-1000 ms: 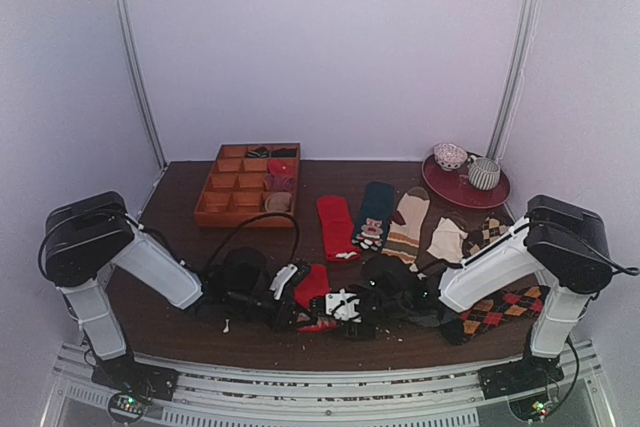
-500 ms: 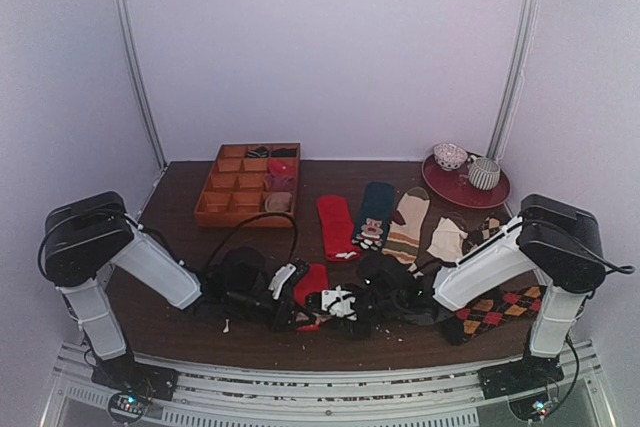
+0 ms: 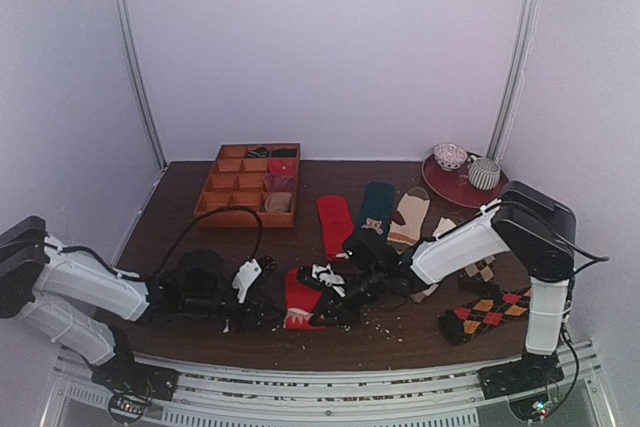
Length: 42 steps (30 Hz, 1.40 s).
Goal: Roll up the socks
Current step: Roll a pair of socks at the center of the board.
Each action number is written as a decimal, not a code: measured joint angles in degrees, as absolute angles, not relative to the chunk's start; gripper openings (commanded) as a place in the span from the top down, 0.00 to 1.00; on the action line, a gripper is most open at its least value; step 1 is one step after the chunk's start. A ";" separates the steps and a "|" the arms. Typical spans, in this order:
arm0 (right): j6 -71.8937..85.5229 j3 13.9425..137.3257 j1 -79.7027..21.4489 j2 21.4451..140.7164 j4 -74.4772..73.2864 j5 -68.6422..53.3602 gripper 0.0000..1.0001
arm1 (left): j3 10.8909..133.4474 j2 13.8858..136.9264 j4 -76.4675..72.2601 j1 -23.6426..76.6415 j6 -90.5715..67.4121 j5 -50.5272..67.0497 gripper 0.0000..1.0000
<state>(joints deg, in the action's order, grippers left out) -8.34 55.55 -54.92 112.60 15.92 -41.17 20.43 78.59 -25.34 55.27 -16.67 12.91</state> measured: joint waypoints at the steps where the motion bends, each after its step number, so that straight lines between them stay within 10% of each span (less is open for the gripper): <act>1: -7.18 56.40 -54.43 113.32 14.74 -42.74 0.88 | 18.83 76.09 -26.35 55.31 -15.11 12.64 0.64; 15: 1.78 68.82 -51.00 119.22 -5.19 -51.62 0.89 | 16.88 84.97 -41.17 56.47 -0.05 15.53 0.22; 42: 2.15 72.14 -50.06 121.01 -12.03 -54.28 0.90 | 20.47 95.61 -47.13 57.49 4.03 17.58 0.44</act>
<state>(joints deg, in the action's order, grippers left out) 2.15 72.14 -50.06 121.01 -12.03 -54.28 20.47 95.61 -47.13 57.49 4.03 17.58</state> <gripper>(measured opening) 0.120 0.616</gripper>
